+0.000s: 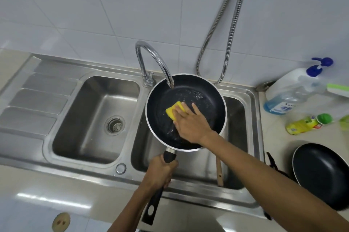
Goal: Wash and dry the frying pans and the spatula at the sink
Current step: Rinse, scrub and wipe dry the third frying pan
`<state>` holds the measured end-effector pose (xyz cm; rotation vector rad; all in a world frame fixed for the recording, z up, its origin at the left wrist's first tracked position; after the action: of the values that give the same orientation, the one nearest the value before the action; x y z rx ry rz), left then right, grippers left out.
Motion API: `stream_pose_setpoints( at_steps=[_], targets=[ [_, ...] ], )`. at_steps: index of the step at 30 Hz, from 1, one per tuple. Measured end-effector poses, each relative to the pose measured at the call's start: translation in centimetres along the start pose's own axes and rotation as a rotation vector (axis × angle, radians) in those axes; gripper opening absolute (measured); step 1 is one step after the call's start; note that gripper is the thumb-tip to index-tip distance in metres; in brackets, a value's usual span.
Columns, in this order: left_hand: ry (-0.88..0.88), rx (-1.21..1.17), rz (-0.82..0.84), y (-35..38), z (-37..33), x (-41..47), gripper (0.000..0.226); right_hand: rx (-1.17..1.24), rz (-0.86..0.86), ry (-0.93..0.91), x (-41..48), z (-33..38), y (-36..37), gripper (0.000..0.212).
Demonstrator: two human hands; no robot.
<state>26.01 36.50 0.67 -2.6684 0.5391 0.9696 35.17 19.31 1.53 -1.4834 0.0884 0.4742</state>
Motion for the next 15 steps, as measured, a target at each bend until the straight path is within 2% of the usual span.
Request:
stream_pose_setpoints(
  at_steps=[4,7,9,12,15],
  targets=[
    [0.022,0.076,0.007,-0.8,-0.2,-0.3,0.027,-0.026,0.058,0.171,2.0,-4.5,-1.3,0.058],
    [0.022,0.082,0.033,-1.1,-0.5,-0.4,0.023,-0.120,-0.027,0.093,-3.5,-4.3,0.6,0.060],
    [0.022,0.092,0.057,-1.2,-0.5,-0.2,0.021,-0.076,-0.049,0.036,-5.2,-1.6,1.5,0.062],
    [0.004,0.104,0.081,-1.0,-0.7,-0.1,0.023,0.033,0.026,0.024,-1.1,0.3,0.7,0.064],
    [-0.003,0.096,0.105,-0.9,-0.5,-0.5,0.026,0.000,0.091,0.124,2.4,-2.8,-1.8,0.058]
  ],
)
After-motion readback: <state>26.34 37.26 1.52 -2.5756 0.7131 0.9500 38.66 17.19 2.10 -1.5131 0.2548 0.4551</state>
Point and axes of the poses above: each hand's wrist, its own x-axis towards the middle knuckle, its own y-axis out of the palm, z = x × y, the point moved 1 cm from there along x, towards the middle knuckle, and after that the axes turned 2 degrees about z, right-handed, at the moved point
